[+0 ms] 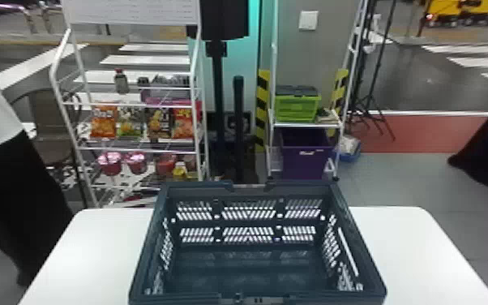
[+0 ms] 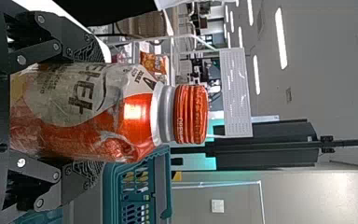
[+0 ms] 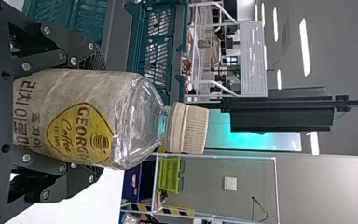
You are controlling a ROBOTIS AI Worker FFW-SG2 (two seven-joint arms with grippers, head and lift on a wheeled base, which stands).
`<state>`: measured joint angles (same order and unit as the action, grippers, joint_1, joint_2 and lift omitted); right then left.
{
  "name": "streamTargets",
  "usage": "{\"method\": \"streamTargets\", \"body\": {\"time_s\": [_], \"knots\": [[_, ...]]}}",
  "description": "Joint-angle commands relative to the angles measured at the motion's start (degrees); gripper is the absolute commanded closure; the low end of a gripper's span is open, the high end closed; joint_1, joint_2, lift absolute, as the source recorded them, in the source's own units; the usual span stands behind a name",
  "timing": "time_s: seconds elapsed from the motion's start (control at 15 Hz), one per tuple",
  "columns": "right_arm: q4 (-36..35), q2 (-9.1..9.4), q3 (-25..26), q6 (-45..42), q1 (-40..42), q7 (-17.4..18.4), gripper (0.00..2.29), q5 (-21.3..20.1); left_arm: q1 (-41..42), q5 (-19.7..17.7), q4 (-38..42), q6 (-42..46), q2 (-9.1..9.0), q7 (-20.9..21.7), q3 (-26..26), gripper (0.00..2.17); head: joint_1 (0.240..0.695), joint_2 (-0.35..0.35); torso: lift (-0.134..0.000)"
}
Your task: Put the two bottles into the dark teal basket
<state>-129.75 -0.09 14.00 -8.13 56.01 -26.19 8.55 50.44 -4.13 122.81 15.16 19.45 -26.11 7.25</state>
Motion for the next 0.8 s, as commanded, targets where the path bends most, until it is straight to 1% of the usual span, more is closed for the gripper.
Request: {"method": "streamTargets", "body": {"time_s": [0.0,0.47,0.67,0.73], "knots": [[-0.06,0.14,0.15,-0.52,0.41,0.00,2.22,-0.03,-0.16,0.00,-0.64,0.00,-0.11,0.01,0.05,1.98,0.499,0.000,0.000],[-0.59,0.14,0.42,-1.22,1.29,0.00,2.22,-0.03,-0.96,-0.09,-1.43,0.17,0.15,0.01,0.14,1.98,0.499,0.000,0.000],[-2.96,0.14,0.50,-1.75,1.82,0.00,2.22,0.06,-1.13,-0.09,-1.52,0.00,0.51,0.01,0.05,1.98,0.499,0.000,0.000],[-4.28,0.14,0.50,-0.17,1.03,0.00,2.22,-0.03,-1.13,0.17,-1.60,0.35,0.59,-0.17,0.05,1.98,0.499,0.000,0.000]]}}
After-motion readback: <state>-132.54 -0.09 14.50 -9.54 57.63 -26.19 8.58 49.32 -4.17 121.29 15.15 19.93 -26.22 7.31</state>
